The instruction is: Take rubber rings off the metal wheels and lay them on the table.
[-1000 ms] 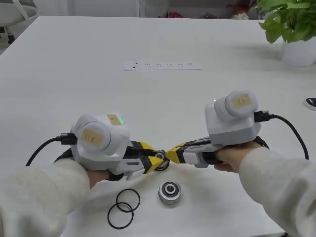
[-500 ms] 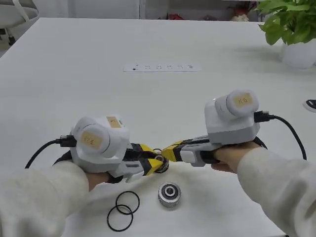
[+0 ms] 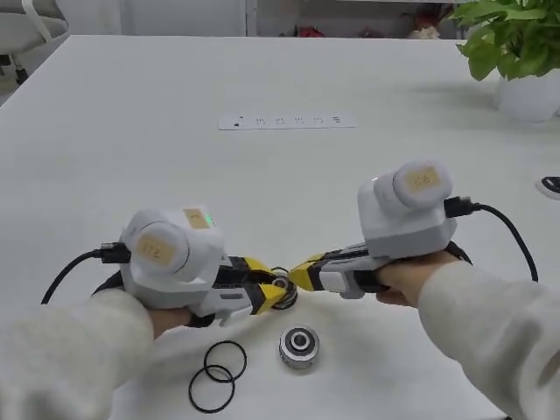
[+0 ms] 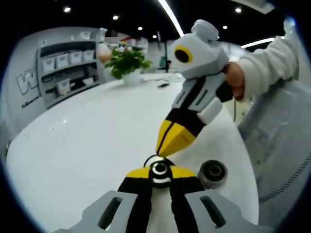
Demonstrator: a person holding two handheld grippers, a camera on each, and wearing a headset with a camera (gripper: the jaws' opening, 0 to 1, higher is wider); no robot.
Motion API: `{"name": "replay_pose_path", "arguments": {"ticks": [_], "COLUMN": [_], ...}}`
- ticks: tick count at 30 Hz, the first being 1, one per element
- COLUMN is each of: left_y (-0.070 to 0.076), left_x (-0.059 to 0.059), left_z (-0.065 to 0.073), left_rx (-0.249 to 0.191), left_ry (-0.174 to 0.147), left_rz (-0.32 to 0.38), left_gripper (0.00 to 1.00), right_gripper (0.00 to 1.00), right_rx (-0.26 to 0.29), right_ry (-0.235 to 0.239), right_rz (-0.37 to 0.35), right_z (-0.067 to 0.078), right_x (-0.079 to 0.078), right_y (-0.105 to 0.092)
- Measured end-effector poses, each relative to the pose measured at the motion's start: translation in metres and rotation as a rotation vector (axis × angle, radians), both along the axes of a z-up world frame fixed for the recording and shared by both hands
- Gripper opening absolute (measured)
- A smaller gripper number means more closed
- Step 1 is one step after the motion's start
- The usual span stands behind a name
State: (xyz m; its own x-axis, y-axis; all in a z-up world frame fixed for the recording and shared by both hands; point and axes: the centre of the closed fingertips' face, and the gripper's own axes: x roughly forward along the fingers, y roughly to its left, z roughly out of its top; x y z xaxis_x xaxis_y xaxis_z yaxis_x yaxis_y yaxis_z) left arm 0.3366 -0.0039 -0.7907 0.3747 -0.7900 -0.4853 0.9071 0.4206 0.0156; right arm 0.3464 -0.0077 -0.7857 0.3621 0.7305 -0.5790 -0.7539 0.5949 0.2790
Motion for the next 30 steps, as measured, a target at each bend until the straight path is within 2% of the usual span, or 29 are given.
{"name": "replay_pose_path", "arguments": {"ticks": [3,8,13,16,21,25,28,30], "left_y": [0.004,0.01,0.02,0.026,0.037,0.042,0.048,0.051], "left_x": [-0.001,-0.001,-0.002,-0.003,-0.003,-0.008,-0.013,-0.014], "left_z": [0.001,0.007,0.014,0.02,0.031,0.038,0.041,0.043], "left_rx": [0.022,0.016,0.025,0.002,-0.017,-0.017,-0.01,-0.013], "left_ry": [-0.001,0.01,0.003,0.018,0.014,0.003,-0.004,-0.003], "left_rz": [-0.01,-0.005,0.002,0.013,0.03,0.019,0.02,0.028], "left_gripper": [0.14,0.16,0.26,0.31,0.41,0.44,0.4,0.41], "right_gripper": [0.0,0.0,0.0,0.0,0.0,0.0,0.0,0.0], "right_rx": [0.005,0.0,0.015,0.031,0.065,0.076,0.086,0.088], "right_ry": [-0.003,0.004,0.005,0.009,0.025,0.027,0.032,0.036], "right_rz": [-0.002,-0.001,-0.005,-0.009,0.0,0.009,0.022,0.031], "right_z": [0.003,0.001,0.004,0.008,0.013,0.016,0.019,0.02], "right_x": [0.002,0.001,0.001,0.001,-0.002,-0.004,-0.007,-0.009], "right_y": [0.0,-0.001,-0.001,0.0,0.006,0.009,0.013,0.015]}}
